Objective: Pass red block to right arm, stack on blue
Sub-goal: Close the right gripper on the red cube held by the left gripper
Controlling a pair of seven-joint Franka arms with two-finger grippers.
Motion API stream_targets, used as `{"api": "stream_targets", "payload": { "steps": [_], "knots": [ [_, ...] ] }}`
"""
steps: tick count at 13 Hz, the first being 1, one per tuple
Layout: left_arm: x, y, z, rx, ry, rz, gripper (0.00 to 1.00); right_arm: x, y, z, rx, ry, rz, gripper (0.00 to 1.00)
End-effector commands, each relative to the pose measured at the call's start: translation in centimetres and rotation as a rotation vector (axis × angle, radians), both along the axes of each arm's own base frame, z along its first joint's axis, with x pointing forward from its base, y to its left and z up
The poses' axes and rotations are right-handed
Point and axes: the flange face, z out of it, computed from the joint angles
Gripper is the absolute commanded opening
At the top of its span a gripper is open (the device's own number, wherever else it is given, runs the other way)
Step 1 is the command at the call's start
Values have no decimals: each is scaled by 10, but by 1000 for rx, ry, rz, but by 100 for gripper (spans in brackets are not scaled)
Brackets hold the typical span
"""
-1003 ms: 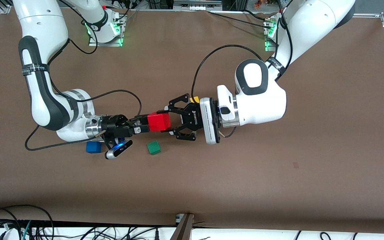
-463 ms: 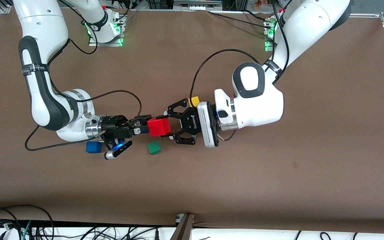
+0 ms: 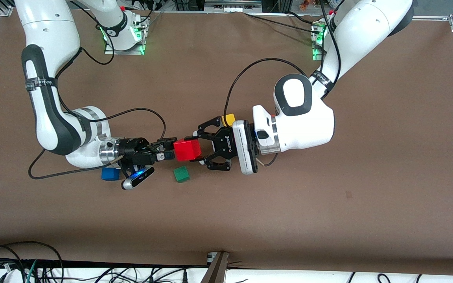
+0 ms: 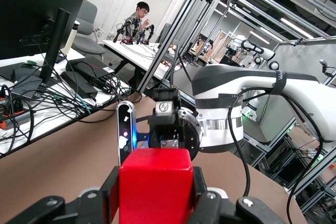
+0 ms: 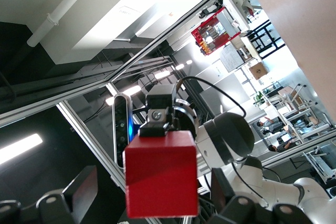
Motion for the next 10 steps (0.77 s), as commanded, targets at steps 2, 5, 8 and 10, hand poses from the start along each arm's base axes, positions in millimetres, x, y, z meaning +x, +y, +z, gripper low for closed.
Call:
{"api": "stream_targets", "payload": {
  "steps": [2, 5, 8, 10],
  "knots": [
    [3, -3, 5, -43, 8, 15, 0, 3, 0, -6, 13, -13, -10, 90],
    [2, -4, 4, -42, 7, 13, 0, 3, 0, -5, 15, -14, -11, 87],
    [3, -3, 5, -43, 6, 15, 0, 4, -2, -4, 16, -13, -15, 86],
    [3, -3, 5, -43, 6, 15, 0, 4, -3, -3, 16, -15, -15, 81]
  ]
}}
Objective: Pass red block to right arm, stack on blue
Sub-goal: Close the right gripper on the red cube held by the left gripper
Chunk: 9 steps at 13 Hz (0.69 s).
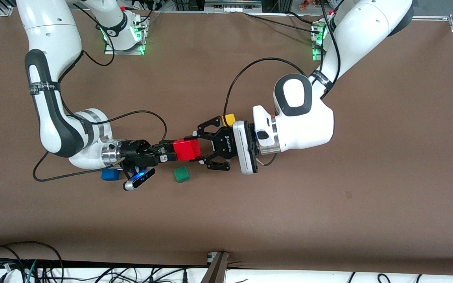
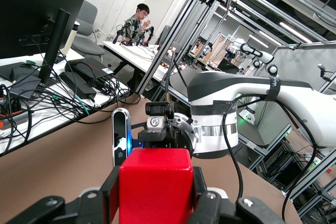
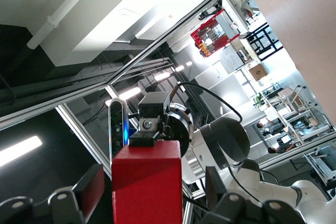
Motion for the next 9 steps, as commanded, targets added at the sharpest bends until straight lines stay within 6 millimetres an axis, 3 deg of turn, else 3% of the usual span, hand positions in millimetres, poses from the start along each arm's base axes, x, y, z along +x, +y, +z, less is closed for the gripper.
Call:
{"api": "stream_targets", "payload": {
  "steps": [1, 6, 9],
  "knots": [
    [3, -3, 4, -30, -5, 11, 0, 3, -1, 5, 18, -19, -10, 78],
    [2, -4, 4, -30, -3, 10, 0, 3, -1, 5, 18, -19, -9, 70],
    [3, -3, 5, -30, -6, 11, 0, 3, -1, 5, 18, -19, -9, 58]
  ]
}}
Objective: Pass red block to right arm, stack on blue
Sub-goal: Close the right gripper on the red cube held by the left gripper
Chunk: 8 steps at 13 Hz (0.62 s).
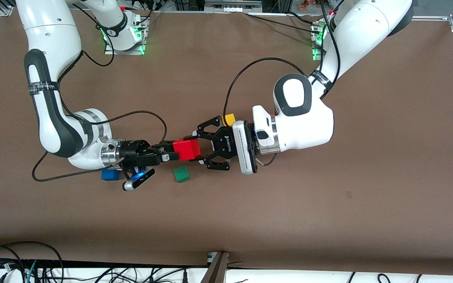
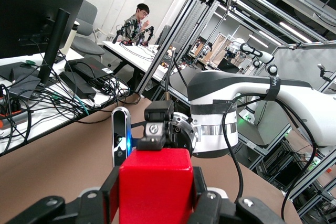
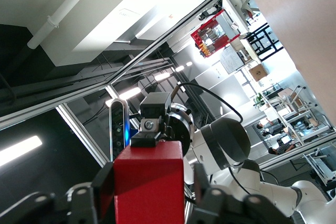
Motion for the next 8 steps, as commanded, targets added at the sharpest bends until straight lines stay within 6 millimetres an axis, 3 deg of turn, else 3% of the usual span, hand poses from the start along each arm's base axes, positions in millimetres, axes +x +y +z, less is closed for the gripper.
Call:
{"api": "stream_targets", "payload": {
  "steps": [1, 3, 4, 5, 8],
  "knots": [
    [3, -3, 5, -32, -4, 11, 0, 3, -1, 4, 20, -18, -11, 52],
    [4, -1, 5, -30, -5, 15, 0, 3, -2, 5, 19, -20, -12, 37],
    [5, 0, 4, -31, -3, 16, 93, 3, -2, 6, 20, -22, -11, 32],
    [5, 1, 4, -31, -1, 17, 100, 4, -5, 8, 25, -23, -11, 29],
    [6, 2, 3, -31, 15, 21, 100, 5, -11, 10, 33, -29, -9, 14]
  ]
}}
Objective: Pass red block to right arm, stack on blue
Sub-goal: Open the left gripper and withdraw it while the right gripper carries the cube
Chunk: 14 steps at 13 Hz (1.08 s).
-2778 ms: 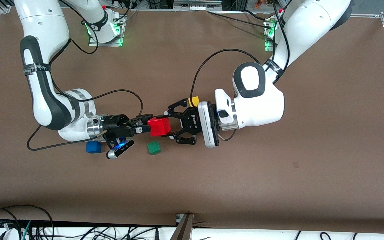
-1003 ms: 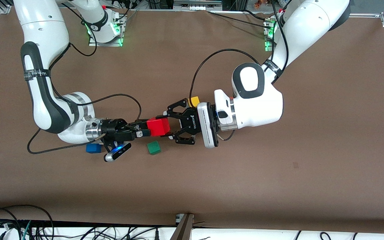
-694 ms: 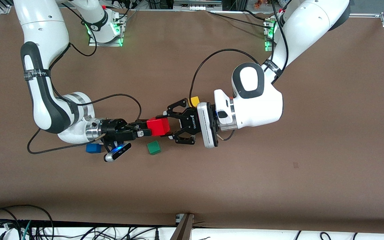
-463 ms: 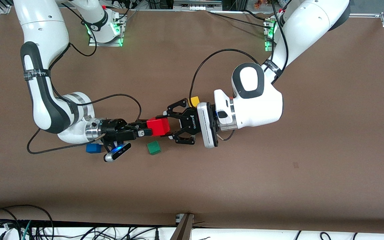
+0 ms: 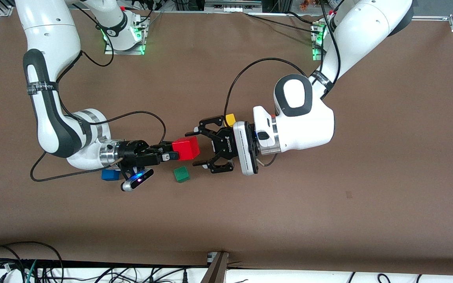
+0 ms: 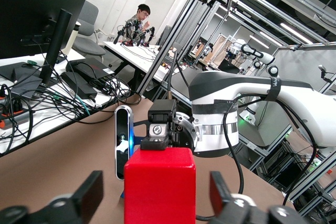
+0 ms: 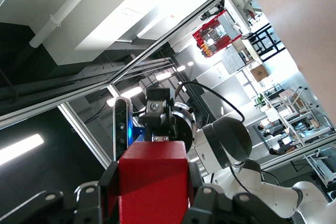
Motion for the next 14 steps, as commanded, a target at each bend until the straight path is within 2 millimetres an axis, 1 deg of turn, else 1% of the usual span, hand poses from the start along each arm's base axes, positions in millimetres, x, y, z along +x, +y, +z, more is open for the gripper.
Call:
{"api": "stream_targets", "payload": {
  "steps": [1, 2, 3, 4, 5, 6, 7, 9, 10, 11, 12, 13, 14],
  "knots": [
    [6, 3, 4, -29, 16, 20, 100, 4, -7, 8, 25, -20, -5, 13],
    [10, 10, 5, -26, 23, 25, 100, 5, -12, 10, 24, -20, -9, 13],
    [15, 21, 6, -23, 25, 32, 100, 6, -15, 9, 14, -23, -6, 13],
    [17, 28, 1, -17, 38, 14, 100, 7, -22, 8, -15, -29, 4, 13],
    [20, 37, -1, -13, 44, -8, 100, 9, -30, 11, -54, -48, 17, 13],
    [23, 47, -1, 3, 40, -42, 100, 16, -40, 26, -110, -93, 35, 13],
    [28, 61, -4, 39, 27, -76, 100, 20, -48, 35, -176, -115, 61, 13],
    [39, 96, -22, 165, 58, -135, 100, 30, -72, 53, -319, -168, 88, 13],
    [41, 111, -31, 212, 107, -165, 100, 30, -80, 66, -403, -210, 111, 13],
    [43, 123, -35, 236, 156, -184, 100, 28, -89, 73, -498, -241, 134, 13],
    [47, 142, -35, 254, 215, -171, 100, 24, -99, 81, -600, -274, 161, 13],
    [51, 163, -46, 286, 268, -170, 100, 19, -106, 89, -693, -308, 193, 13],
    [51, 178, -57, 349, 295, -191, 100, 15, -113, 100, -802, -351, 219, 13]
  ]
}}
